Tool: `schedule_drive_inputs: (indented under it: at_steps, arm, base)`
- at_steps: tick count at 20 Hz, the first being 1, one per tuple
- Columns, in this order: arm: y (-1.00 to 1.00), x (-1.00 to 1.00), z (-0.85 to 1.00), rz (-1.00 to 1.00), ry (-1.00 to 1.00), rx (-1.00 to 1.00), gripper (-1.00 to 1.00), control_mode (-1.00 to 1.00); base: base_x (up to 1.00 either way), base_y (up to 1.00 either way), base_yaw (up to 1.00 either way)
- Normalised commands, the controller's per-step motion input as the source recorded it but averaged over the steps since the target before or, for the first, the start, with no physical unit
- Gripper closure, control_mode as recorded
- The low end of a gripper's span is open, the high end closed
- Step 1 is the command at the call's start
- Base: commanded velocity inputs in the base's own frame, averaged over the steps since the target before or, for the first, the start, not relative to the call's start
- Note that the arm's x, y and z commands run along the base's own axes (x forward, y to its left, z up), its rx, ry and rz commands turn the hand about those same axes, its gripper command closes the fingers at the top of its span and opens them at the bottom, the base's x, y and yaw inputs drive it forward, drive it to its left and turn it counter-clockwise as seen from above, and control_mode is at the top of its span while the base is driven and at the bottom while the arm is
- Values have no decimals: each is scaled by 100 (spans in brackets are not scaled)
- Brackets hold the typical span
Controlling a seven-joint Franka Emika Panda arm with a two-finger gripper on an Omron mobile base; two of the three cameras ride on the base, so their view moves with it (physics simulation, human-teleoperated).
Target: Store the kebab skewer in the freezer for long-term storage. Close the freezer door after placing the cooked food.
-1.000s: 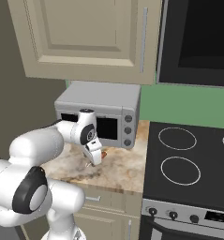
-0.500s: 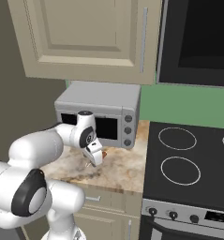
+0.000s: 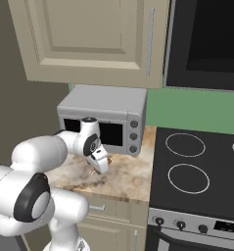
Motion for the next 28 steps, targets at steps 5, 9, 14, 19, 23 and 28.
schedule_drive_inputs:
  at_steps: [5,9,14,19,23,28]
  arm:
    - [0,24,-7,1,0,0,-100,-100]
    - [0,16,-8,0,0,0,-100,-100]
    - [0,12,-22,0,0,0,-100,-100]
    - [0,8,-33,0,0,0,-100,-100]
    - [0,10,-27,0,0,0,-100,-100]
    - [0,11,-12,1,0,0,-100,-100]
  base:
    - [0,0,0]
    - [0,0,0]
    - [0,0,0]
    - [0,0,0]
    - [0,0,0]
    - [0,0,0]
